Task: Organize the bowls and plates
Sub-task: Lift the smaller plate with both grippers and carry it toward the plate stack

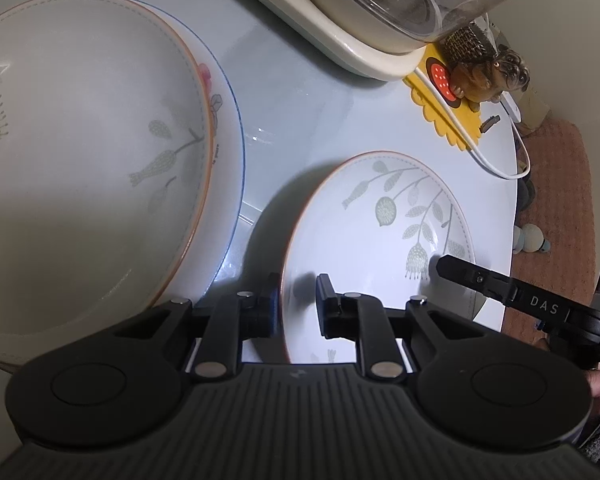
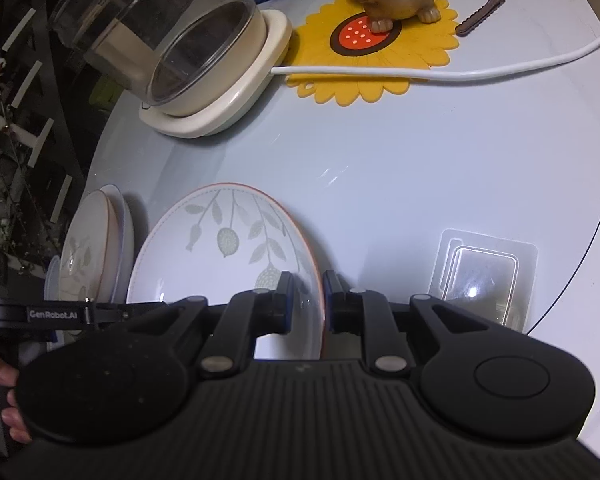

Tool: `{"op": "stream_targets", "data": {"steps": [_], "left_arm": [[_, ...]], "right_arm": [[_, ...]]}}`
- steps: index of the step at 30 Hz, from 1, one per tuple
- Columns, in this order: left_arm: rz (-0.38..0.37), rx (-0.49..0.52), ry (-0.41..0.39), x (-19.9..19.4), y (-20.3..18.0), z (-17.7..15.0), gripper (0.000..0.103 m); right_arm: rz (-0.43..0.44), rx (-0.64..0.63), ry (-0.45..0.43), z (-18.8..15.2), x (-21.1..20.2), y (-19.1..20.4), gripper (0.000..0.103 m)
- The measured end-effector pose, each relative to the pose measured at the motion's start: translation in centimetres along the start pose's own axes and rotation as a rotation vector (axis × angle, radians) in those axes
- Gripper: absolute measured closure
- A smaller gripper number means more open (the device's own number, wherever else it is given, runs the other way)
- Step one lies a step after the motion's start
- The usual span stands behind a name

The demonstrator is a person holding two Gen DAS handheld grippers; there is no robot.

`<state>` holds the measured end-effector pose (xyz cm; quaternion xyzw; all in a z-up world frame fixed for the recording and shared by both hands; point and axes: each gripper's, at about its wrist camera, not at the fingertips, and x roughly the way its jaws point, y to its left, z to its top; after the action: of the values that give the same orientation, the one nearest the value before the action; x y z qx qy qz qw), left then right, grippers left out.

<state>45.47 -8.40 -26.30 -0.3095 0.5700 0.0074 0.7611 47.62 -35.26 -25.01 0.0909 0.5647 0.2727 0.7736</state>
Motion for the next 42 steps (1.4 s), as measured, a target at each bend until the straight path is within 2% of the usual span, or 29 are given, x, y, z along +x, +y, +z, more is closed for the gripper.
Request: {"op": "stream_targets", "data": {"steps": [4,14,20,27,31,42], "left_arm": [[-0.042,-0.062,-0.002,-0.7,0.5,0.1,0.082],[-0.075,-0.075,-0.048,-4.0,0.9,0.1,0.082],[-0.102,-0.087,-0.099,-7.2,1.4,0.5,0.082],[-0.144,-0.119,-0.141,-11.2,3.8,1.4,0.082],[-0.133,-0.124,-0.157,-12.9,5.2,1.8,0.082],[-0.124,-0.256,-0.231,-16.6,12.2,2.8,0.082]], "right_arm": [[0.009,0.007,0.000,-0.3,-0.6,0.3,0.084],[0.025,0.009,-0.009,-0.8,-2.3,2.2,0.084],[0.041,-0.008,-0.045,-0.7,-3.8,4.7,0.084],[0.091,0.004,-0.070,-0.5,-4.6,7.5,0.084],[0.093,0.001,-0.082,-0.4,-3.8,9.6,0.084],[0.132,-0.067,-0.058,1.7,0.7,15.8,0.084]]}}
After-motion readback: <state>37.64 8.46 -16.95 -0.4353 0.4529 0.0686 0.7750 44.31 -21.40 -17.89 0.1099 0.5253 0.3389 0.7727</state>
